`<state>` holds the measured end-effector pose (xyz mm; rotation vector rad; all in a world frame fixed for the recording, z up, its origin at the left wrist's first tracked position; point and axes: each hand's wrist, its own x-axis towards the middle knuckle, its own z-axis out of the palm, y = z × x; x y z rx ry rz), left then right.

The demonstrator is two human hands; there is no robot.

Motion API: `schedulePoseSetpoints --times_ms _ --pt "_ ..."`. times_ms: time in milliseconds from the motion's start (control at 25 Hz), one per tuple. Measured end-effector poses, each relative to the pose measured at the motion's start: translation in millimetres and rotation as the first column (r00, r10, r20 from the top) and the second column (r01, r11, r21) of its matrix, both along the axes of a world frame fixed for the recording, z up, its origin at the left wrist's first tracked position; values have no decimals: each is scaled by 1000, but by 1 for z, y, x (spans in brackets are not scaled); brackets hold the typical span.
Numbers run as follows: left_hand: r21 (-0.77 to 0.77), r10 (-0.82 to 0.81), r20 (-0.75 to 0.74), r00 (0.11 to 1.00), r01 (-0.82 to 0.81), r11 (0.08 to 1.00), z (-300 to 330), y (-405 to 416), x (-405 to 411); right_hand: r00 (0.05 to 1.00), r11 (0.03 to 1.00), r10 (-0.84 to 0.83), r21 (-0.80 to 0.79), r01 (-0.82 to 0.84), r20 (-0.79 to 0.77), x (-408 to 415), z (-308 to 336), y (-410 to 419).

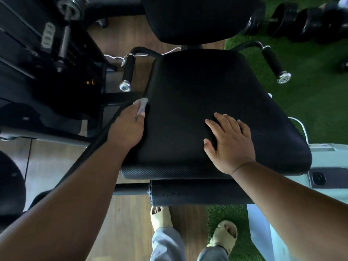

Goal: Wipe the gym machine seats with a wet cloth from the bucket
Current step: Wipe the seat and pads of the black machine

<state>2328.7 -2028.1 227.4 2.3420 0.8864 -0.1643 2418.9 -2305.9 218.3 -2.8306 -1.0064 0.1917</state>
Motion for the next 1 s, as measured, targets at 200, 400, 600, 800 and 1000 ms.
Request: schedulePoseSetpoints --times_ms 200,400,600,800,1000 --pt "202 -298 -60 953 304 931 13 -43 -56 1000 1000 21 -15 -21 -23 1 -1 0" --pt "233 -287 -175 942 323 917 -7 -40 13 999 1000 29 4 -29 -14 2 -4 -2" --pt "193 -293 -174 940 325 926 -17 -40 51 999 999 30 24 -30 -18 3 -6 -3" --pt "222 -428 -119 896 444 868 10 -112 -56 999 998 30 54 -27 -45 3 -3 -3" --pt "294 -358 -78 930 365 883 8 -155 -35 987 937 41 349 17 -159 6 -3 -9"
